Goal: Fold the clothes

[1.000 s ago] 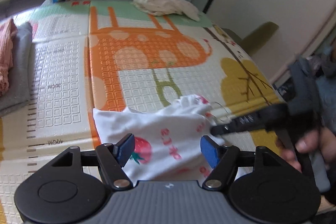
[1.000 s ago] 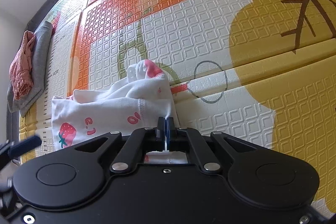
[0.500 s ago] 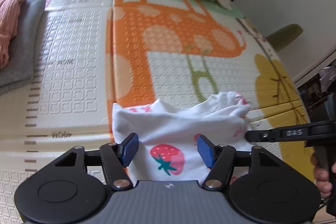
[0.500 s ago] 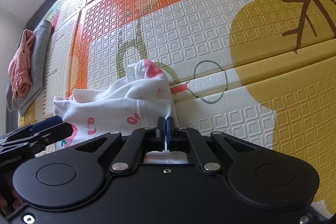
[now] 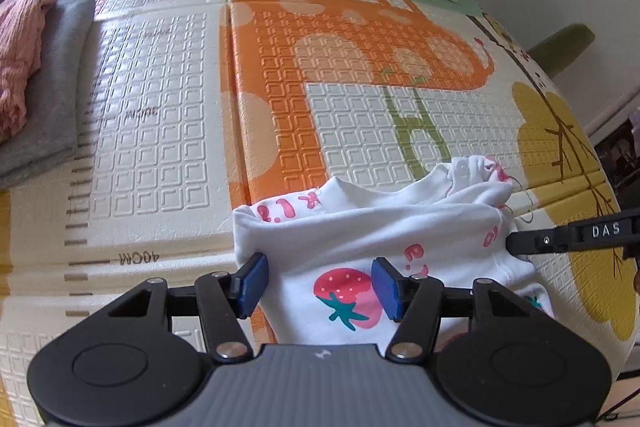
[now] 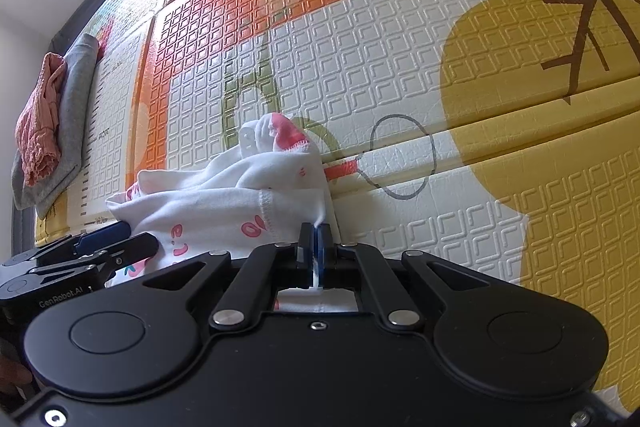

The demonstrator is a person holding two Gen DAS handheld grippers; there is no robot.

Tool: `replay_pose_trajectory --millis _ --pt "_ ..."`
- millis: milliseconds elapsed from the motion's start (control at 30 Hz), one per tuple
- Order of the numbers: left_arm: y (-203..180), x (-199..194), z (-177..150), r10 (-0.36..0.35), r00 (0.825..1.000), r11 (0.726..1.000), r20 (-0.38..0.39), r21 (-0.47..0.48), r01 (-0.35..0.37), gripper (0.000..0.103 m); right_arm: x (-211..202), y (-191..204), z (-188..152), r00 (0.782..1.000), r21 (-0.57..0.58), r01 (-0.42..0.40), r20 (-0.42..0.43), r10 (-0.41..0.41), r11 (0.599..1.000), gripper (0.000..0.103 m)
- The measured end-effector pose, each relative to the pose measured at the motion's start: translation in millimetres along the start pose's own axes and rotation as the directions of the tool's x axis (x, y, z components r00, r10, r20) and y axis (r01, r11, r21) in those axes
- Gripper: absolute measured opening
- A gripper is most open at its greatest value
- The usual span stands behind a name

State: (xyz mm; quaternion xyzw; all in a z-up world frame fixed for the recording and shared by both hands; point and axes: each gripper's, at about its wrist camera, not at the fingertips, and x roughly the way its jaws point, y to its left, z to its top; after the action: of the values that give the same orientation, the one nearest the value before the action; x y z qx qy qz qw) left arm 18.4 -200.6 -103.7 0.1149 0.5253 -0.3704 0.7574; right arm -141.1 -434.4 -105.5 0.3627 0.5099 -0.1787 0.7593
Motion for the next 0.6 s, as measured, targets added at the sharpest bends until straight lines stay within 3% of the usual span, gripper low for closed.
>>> replay_pose_trajectory --millis 367,600 --pt "-18 -46 9 -0.041 0.994 0.998 0.1 0.046 0.037 0.065 -30 -3 5 0.997 0.05 -0.06 0.046 0.058 0.997 0.007" --pt "-29 -45 -3 -0.081 0.995 0.992 0.065 0.098 0.074 0.066 -55 17 14 0.985 -0.037 -0.096 0.139 0.1 0.995 0.006"
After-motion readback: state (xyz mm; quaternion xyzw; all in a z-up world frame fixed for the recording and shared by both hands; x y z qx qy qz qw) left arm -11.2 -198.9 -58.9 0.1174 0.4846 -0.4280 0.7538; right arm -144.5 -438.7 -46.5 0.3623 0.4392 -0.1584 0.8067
